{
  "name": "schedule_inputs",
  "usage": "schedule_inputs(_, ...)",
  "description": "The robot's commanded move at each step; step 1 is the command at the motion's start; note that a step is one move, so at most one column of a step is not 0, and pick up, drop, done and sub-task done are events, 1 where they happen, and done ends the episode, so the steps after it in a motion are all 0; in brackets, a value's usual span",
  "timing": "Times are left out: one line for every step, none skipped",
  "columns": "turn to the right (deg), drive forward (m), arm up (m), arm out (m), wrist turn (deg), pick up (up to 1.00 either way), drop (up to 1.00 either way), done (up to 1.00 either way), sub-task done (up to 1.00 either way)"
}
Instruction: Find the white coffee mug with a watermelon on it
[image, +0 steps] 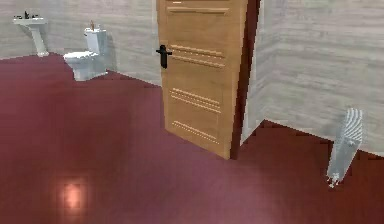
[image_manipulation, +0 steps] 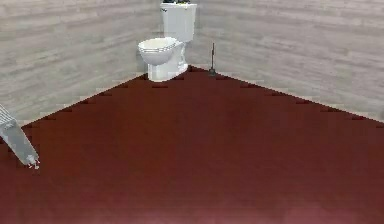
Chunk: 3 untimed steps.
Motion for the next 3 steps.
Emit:
schedule_inputs(-6.0,0.0,0.0,0.0,0.0,0.0,0.0,0.0,0.0)
schedule_inputs(0.0,0.5,0.0,0.0,0.0,0.0,0.0,0.0,0.0)
schedule_inputs(-45.0,0.0,0.0,0.0,0.0,0.0,0.0,0.0,0.0)
